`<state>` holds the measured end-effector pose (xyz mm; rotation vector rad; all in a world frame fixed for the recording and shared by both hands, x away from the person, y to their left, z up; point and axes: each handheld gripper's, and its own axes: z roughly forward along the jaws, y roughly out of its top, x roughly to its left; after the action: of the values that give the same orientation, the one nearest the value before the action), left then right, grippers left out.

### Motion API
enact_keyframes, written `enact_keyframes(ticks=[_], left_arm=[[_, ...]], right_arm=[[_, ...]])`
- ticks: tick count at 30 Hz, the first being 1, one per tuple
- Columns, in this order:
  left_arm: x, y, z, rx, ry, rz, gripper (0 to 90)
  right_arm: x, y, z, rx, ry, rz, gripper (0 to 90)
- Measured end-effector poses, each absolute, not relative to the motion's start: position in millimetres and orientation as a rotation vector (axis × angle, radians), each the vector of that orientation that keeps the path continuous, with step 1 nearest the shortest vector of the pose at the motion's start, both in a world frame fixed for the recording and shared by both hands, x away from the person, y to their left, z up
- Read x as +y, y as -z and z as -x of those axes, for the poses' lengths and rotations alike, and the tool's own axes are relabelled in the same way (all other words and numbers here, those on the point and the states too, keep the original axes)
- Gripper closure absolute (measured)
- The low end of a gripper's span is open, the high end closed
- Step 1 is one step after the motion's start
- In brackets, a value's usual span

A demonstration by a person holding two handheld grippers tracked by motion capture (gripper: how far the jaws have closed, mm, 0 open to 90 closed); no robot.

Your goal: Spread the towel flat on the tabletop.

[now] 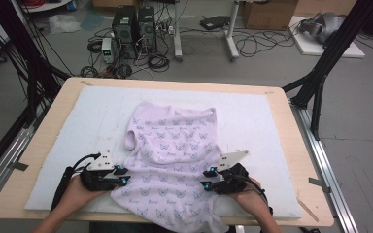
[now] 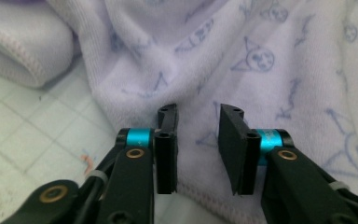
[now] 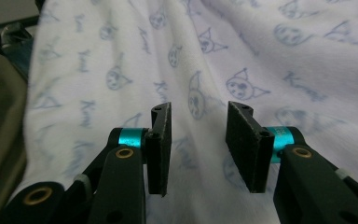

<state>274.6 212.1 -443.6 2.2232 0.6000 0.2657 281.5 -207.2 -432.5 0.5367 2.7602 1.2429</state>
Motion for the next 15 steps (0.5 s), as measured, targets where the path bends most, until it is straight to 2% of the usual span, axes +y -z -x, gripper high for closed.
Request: enact_keyframes(ticks=[1, 2, 3, 4, 5, 6, 15], left_arm=[[211, 444, -275, 0.608, -0.252, -2.221, 72.8], [210, 443, -276, 0.6, -0.239, -2.225, 84.5], [208, 443, -276, 0.589, -0.248, -2.235, 86.9], [205, 442, -275, 0.586, -0.258, -2.245, 86.9], [204, 441, -274, 0.584, -0.266, -2.253, 87.8], [205, 441, -273, 0.592, -0.261, -2.246, 87.9], [217, 437, -248, 0.584, -0.26, -2.258, 88.1]], right_arm=[[-207, 432, -282, 2.76, -1.243, -0.537, 61.4], [-199, 442, -286, 2.813, -1.208, -0.538, 66.5], [-197, 445, -285, 2.783, -1.221, -0.524, 72.7], [-197, 445, -285, 2.783, -1.221, -0.524, 72.7], [-197, 445, -286, 2.8, -1.248, -0.536, 83.5], [-197, 445, -285, 2.816, -1.255, -0.526, 85.8], [-194, 438, -265, 2.851, -1.287, -0.437, 87.3]])
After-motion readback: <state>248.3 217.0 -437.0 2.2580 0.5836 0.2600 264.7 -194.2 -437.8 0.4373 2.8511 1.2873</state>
